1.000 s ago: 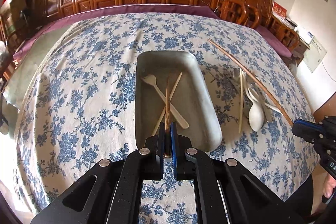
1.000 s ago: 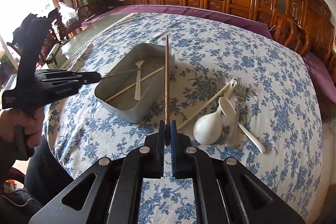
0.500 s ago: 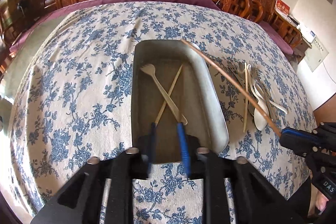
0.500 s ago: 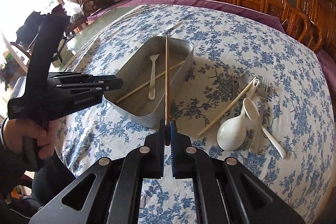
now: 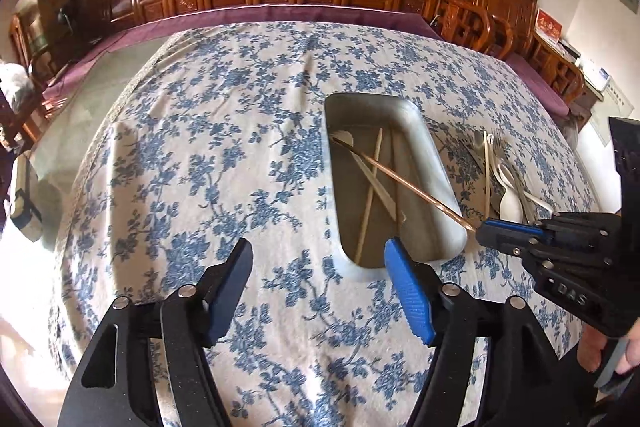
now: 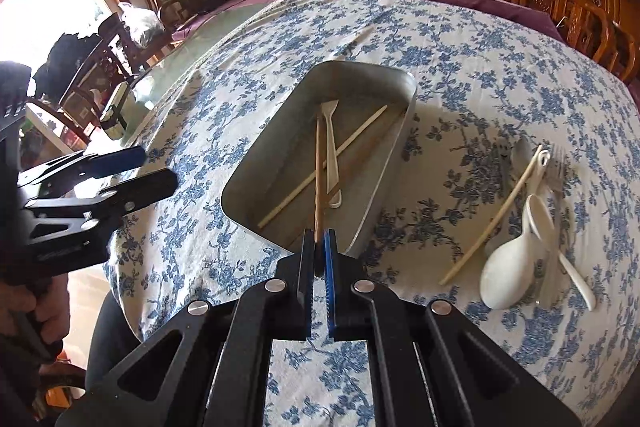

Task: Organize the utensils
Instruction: 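Move the right gripper's chopstick over the tray and open the right gripper, then move both open grippers back toward the utensil pile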

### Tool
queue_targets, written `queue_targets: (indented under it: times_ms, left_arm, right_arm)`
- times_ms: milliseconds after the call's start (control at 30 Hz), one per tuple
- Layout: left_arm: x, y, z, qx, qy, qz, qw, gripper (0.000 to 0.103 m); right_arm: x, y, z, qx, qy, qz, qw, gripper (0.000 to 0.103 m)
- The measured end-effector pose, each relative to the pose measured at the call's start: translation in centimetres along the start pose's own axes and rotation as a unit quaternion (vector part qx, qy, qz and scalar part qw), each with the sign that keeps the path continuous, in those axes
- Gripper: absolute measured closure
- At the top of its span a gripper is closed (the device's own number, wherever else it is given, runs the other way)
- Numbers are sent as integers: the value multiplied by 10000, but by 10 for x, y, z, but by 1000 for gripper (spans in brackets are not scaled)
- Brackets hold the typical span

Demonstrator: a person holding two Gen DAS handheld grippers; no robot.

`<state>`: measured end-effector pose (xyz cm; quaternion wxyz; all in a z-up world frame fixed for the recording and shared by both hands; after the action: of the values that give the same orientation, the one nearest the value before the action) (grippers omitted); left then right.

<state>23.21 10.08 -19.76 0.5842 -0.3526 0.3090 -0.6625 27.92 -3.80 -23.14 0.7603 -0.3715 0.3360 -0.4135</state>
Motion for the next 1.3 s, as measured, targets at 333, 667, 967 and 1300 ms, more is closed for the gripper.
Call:
queue_targets:
  times_ms: [333,667,967,1300]
  left_arm:
    - [-16,-11,-5,53,-20,34,10000,33]
    - [-15,-17,-3,116,-28,33,9999,30]
    - [-13,-21,-1,132,-3,68,9999,30]
    - [10,-22,5,185,114,-30,9998,20]
  right_arm:
    - [-5,17,8,-14,13,-117,9999,97]
    - [-11,10,19,217,-16,73,9997,96]
    - [-18,5,28,392,-185,206,9988,94]
    - [5,-21,15,611,-115,34,9981,94]
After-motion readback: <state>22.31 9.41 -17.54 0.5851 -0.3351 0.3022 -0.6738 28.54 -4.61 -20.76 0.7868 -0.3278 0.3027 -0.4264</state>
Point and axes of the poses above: each gripper's, at about its wrist camera, not at the fingertips, and y roughly the way its jaws point, x to its right, z to its top, the point moved 8 cm from there along y, roughly the way its jaws point, and after that the axes turned 3 degrees about -z, right-handed, at the moved point
